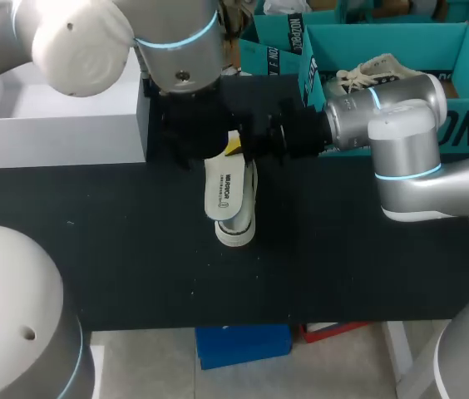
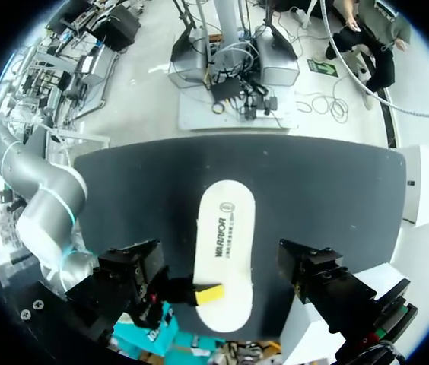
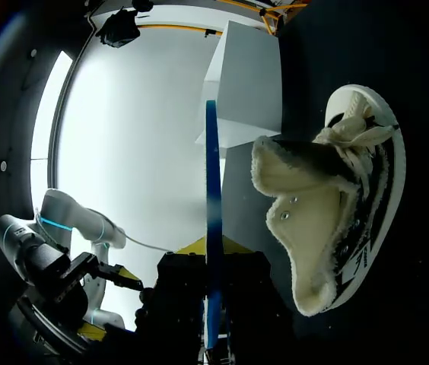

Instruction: Take the shoe out of the shoebox, open the shoe tongue, remove and reinsert the insole, then place the shoe into the shoebox

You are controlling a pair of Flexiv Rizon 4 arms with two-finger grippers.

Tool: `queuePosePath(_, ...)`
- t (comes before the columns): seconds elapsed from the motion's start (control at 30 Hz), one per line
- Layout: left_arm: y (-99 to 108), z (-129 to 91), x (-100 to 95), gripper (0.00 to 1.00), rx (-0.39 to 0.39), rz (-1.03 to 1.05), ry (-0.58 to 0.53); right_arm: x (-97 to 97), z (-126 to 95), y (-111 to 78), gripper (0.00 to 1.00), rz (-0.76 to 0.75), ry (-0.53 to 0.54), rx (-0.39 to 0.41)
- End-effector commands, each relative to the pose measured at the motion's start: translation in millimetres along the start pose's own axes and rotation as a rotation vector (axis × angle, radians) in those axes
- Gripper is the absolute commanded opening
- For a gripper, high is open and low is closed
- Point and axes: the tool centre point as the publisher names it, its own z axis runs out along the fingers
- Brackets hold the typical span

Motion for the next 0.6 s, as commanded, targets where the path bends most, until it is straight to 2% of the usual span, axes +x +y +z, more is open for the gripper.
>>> queuePosePath(0.03, 2, -4, 29.6, 1.00, 0.028, -0.012, -0.179, 0.0, 1, 0.0, 0.00, 0.001, -0.003, -0.002)
queuePosePath(0.2, 9, -7, 49.2, 1.00, 0.044, -0.037, -0.359, 0.0, 1, 0.0, 0.00, 0.001, -0.003, -0.002)
queuePosePath(0.4, 14, -9, 59.2, 1.00, 0.085, -0.062, -0.533, 0.0, 1, 0.0, 0.00, 0.001, -0.003, -0.002)
queuePosePath(0.47, 15, -10, 62.1, 1.00, 0.107, -0.068, -0.593, 0.0, 1, 0.0, 0.00, 0.001, -0.003, -0.002)
queuePosePath(0.6, 19, -7, 70.4, 1.00, 0.203, -0.081, -0.745, 0.0, 1, 0.0, 0.00, 0.001, -0.003, -0.002)
